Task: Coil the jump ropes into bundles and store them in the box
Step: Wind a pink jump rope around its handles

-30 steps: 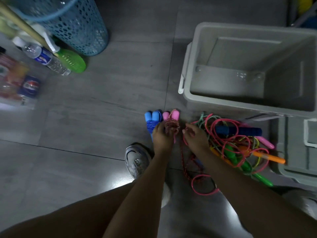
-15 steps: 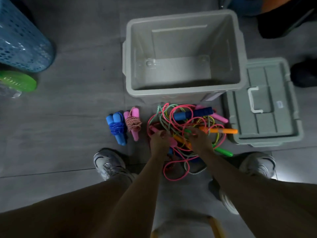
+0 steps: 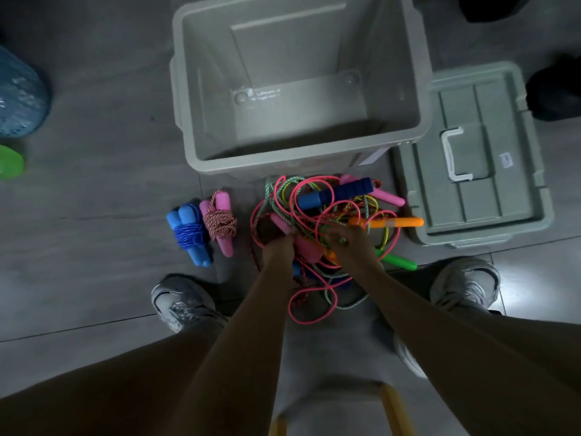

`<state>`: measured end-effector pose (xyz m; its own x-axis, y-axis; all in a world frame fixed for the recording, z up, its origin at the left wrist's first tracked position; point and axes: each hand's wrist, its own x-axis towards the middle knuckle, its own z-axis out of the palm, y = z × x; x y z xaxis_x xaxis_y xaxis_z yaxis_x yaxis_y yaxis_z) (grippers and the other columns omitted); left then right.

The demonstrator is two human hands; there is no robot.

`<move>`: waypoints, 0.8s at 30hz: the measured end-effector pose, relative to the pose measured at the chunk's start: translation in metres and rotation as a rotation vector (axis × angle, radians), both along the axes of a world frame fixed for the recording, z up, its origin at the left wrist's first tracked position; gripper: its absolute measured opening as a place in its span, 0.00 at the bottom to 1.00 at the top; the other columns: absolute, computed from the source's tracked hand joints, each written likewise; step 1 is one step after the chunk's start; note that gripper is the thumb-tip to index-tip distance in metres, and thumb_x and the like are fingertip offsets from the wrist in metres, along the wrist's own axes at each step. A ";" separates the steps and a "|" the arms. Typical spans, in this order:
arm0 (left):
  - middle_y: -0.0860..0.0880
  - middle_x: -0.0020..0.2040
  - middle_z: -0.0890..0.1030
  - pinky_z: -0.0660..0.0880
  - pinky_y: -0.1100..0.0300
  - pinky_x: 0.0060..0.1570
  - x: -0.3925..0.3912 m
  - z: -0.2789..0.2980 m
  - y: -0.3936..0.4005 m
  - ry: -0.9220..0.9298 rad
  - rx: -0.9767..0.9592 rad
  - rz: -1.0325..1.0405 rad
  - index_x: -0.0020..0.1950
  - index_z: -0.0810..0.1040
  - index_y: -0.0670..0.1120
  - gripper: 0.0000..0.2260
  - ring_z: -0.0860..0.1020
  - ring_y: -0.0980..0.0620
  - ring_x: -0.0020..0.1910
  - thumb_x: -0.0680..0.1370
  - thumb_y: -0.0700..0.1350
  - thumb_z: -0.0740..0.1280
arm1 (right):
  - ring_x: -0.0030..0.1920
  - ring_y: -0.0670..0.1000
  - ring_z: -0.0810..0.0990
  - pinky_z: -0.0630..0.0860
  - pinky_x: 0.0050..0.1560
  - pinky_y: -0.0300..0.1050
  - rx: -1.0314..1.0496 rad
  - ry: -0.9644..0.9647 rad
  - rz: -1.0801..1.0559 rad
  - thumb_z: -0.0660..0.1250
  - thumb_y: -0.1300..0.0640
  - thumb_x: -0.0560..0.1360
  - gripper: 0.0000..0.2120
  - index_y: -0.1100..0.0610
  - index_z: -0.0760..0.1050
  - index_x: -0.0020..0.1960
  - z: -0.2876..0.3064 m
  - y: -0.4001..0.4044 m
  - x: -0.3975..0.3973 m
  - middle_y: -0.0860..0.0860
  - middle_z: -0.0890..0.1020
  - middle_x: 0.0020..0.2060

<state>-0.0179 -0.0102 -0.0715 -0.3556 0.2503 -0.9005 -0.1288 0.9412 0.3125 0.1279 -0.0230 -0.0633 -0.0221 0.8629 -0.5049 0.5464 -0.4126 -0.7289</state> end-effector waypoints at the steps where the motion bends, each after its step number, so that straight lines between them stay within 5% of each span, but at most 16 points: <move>1: 0.37 0.50 0.80 0.76 0.51 0.36 0.001 0.001 -0.001 -0.003 0.000 0.017 0.60 0.76 0.34 0.21 0.80 0.40 0.47 0.77 0.50 0.68 | 0.47 0.50 0.80 0.75 0.48 0.44 -0.001 -0.006 0.015 0.66 0.60 0.76 0.08 0.57 0.82 0.50 0.002 0.000 0.000 0.52 0.84 0.46; 5: 0.45 0.33 0.76 0.65 0.64 0.23 0.003 0.021 -0.001 -0.077 0.066 0.050 0.42 0.78 0.39 0.12 0.73 0.52 0.26 0.77 0.47 0.67 | 0.48 0.49 0.75 0.68 0.46 0.40 -0.190 0.024 0.113 0.61 0.53 0.79 0.13 0.56 0.79 0.58 0.015 0.002 -0.009 0.50 0.79 0.47; 8: 0.46 0.28 0.74 0.65 0.67 0.22 0.002 0.045 -0.004 -0.094 0.129 0.056 0.33 0.75 0.42 0.14 0.71 0.53 0.24 0.78 0.45 0.67 | 0.44 0.52 0.75 0.66 0.41 0.41 -0.227 0.080 0.139 0.57 0.49 0.80 0.15 0.58 0.78 0.51 0.032 0.003 -0.015 0.52 0.77 0.42; 11: 0.41 0.34 0.79 0.73 0.63 0.32 -0.003 0.072 -0.009 -0.148 0.279 0.103 0.38 0.78 0.39 0.11 0.77 0.48 0.33 0.76 0.45 0.68 | 0.47 0.55 0.79 0.73 0.50 0.48 -0.192 0.200 0.086 0.59 0.45 0.79 0.18 0.58 0.79 0.49 0.062 0.002 -0.014 0.55 0.82 0.44; 13: 0.44 0.40 0.80 0.77 0.61 0.38 -0.004 0.100 -0.010 -0.197 0.354 0.170 0.44 0.78 0.41 0.05 0.79 0.51 0.38 0.77 0.42 0.67 | 0.43 0.54 0.79 0.75 0.47 0.42 -0.172 0.242 0.056 0.60 0.44 0.79 0.19 0.58 0.80 0.51 0.089 0.003 -0.013 0.55 0.82 0.44; 15: 0.46 0.42 0.80 0.78 0.64 0.37 -0.004 0.129 -0.008 -0.231 0.427 0.184 0.50 0.77 0.42 0.05 0.79 0.53 0.39 0.78 0.43 0.67 | 0.37 0.51 0.75 0.70 0.38 0.38 -0.122 0.240 0.033 0.60 0.46 0.79 0.18 0.60 0.79 0.49 0.120 0.006 -0.011 0.54 0.79 0.37; 19: 0.50 0.37 0.81 0.75 0.67 0.32 -0.004 0.197 -0.003 -0.227 0.527 0.072 0.46 0.78 0.45 0.06 0.79 0.58 0.34 0.78 0.47 0.67 | 0.34 0.44 0.78 0.72 0.39 0.39 0.019 0.225 0.038 0.59 0.47 0.79 0.16 0.58 0.78 0.49 0.188 0.018 -0.007 0.52 0.80 0.35; 22: 0.49 0.28 0.74 0.68 0.61 0.29 -0.006 0.244 -0.001 0.010 0.685 -0.143 0.32 0.72 0.47 0.15 0.72 0.57 0.24 0.77 0.50 0.68 | 0.33 0.43 0.77 0.71 0.35 0.37 0.160 0.219 0.039 0.60 0.49 0.80 0.14 0.57 0.79 0.47 0.241 0.023 -0.003 0.51 0.79 0.33; 24: 0.51 0.29 0.72 0.67 0.59 0.37 -0.009 0.276 -0.003 0.375 0.882 -0.354 0.30 0.70 0.48 0.17 0.70 0.54 0.29 0.76 0.51 0.69 | 0.33 0.46 0.75 0.67 0.31 0.31 0.253 0.157 0.053 0.60 0.48 0.79 0.17 0.58 0.80 0.43 0.279 0.025 0.002 0.50 0.78 0.31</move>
